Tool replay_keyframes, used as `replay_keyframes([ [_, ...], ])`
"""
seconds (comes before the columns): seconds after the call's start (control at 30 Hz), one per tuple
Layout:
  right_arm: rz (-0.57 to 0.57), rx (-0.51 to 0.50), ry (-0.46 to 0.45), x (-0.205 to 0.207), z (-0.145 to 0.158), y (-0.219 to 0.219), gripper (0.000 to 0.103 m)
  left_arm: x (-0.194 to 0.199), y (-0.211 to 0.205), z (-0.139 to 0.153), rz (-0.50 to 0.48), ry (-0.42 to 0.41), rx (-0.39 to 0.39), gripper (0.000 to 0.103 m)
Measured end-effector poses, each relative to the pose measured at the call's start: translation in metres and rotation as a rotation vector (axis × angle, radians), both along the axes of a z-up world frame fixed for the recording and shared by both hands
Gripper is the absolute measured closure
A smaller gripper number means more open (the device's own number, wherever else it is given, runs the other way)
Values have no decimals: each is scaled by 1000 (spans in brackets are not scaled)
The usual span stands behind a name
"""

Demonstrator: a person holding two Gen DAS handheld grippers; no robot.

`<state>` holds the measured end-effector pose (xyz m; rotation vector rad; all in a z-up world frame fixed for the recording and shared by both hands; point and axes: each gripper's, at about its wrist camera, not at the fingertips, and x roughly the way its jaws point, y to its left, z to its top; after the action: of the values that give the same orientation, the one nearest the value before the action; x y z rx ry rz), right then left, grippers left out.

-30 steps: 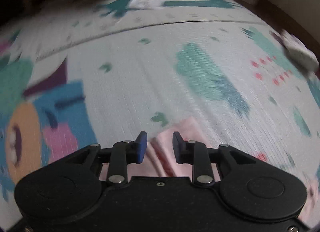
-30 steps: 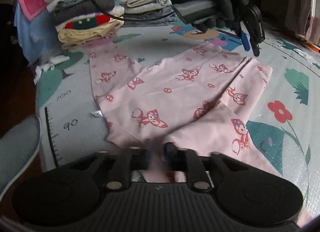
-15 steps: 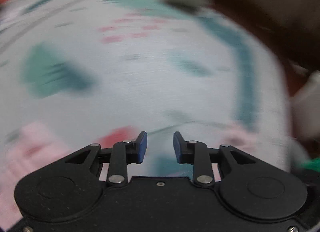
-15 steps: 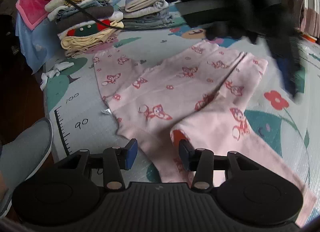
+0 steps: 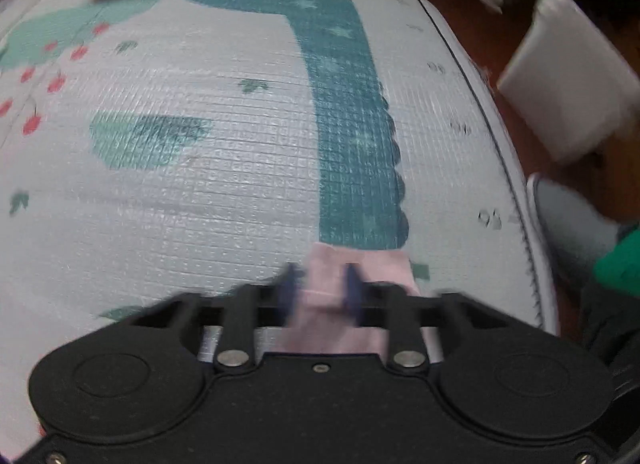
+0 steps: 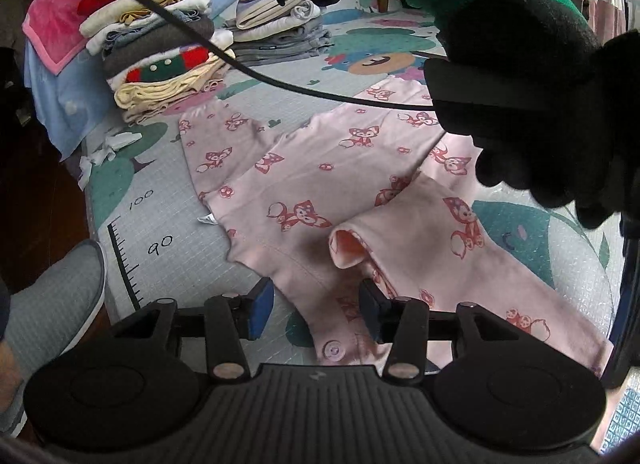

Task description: Fold clothes

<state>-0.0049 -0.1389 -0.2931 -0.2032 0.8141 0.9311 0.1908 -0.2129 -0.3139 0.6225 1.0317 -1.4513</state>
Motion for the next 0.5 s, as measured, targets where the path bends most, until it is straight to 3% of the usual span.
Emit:
replay_keyframes([
  [0.27,-12,-9,6,2,-3,0,51,7,28,14,87,30,-101,98],
  [0.5,-6,-23,5,2,-6,4,50,15,85,51,195,36,-226,99],
])
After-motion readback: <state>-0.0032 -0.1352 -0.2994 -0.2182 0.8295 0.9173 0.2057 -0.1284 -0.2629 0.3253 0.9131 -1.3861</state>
